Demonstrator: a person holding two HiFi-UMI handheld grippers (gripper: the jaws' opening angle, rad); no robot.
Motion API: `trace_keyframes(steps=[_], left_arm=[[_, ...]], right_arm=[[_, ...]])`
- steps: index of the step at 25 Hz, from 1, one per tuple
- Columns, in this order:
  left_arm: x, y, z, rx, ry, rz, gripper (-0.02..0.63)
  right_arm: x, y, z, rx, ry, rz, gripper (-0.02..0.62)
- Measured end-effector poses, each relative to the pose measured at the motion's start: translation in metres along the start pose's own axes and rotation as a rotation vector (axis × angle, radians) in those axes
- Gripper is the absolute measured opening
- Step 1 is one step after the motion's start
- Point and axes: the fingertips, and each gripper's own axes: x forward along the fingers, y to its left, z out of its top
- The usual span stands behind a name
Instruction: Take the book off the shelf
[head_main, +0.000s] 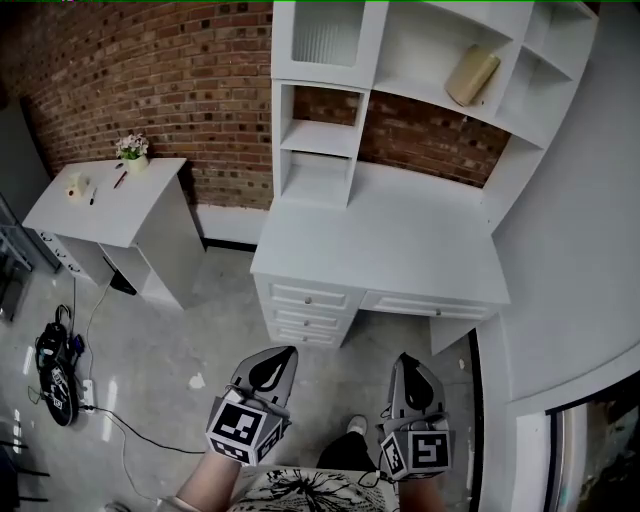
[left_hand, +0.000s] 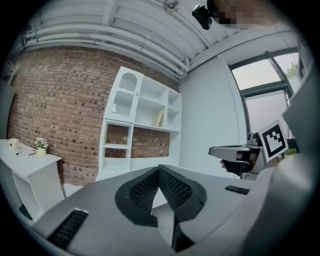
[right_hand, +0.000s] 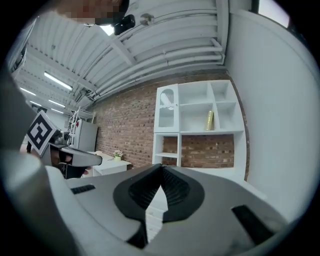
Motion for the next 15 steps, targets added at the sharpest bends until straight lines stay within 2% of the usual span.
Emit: trace_keyframes(steps=[3, 7, 12, 15], left_arm=[[0.044, -0.006, 0.007, 0.000, 0.007, 0.025, 0.000], [0.110, -0.016, 0.025, 0.008, -0.003, 0.068, 0.000], [0.192, -0.043, 0.054, 0.025, -0.021, 0.071, 0.000], [0.230, -0.050, 0.058, 0.037, -0.024, 0.077, 0.000]], right_arm=[[0.032, -0.044, 0.000, 0.030, 0.000, 0.028, 0.002], [0.077, -0.107, 0.010, -0.040, 0.014, 0.055, 0.002], [0.119, -0.186, 0.028, -0.038, -0.006, 0.086, 0.002], [0.139, -0.223, 0.026, -0.036, 0.004, 0.090, 0.002]])
